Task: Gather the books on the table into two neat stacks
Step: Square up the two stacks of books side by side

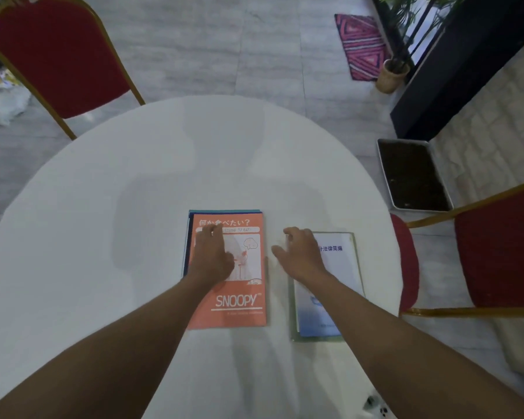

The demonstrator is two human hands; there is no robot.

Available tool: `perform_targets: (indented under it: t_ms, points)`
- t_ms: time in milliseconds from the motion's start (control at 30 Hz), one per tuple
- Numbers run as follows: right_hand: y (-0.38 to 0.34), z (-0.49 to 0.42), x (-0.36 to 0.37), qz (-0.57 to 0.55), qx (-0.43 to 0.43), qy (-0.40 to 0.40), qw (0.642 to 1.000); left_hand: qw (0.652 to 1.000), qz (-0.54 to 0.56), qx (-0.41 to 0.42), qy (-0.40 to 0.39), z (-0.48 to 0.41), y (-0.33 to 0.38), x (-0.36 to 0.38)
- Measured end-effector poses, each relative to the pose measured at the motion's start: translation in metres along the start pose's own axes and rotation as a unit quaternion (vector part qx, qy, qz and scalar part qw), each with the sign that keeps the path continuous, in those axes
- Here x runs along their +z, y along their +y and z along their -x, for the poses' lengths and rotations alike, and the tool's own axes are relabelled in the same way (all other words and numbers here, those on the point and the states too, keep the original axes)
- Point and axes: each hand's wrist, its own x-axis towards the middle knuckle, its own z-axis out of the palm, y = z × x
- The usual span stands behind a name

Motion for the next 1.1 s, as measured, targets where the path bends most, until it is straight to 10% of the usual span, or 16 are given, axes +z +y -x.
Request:
perform_targets:
  t_ms: [167, 367, 767, 1100]
  points:
    - [0.066, 0.006, -0.041, 0.048, 0.060, 0.118, 0.990, 0.992, 0.035, 0.082, -0.084, 0.010, 0.056, 0.028]
    - [0.129, 0.018, -0.059, 0.038, 0.187, 0.008, 0.981, 0.979, -0.012, 0.027, -0.202, 0.028, 0.108, 0.072]
    - [0.149, 0.006, -0.066, -0.222, 0.229, -0.065, 0.945, 0.918, 0.274, -0.246, -0.146, 0.030, 0.125, 0.094]
    - [0.119, 0.032, -0.091, -0.358, 0.091, 0.019, 0.929, 0.916, 0.378, -0.107, -0.084, 0.039, 0.156, 0.057]
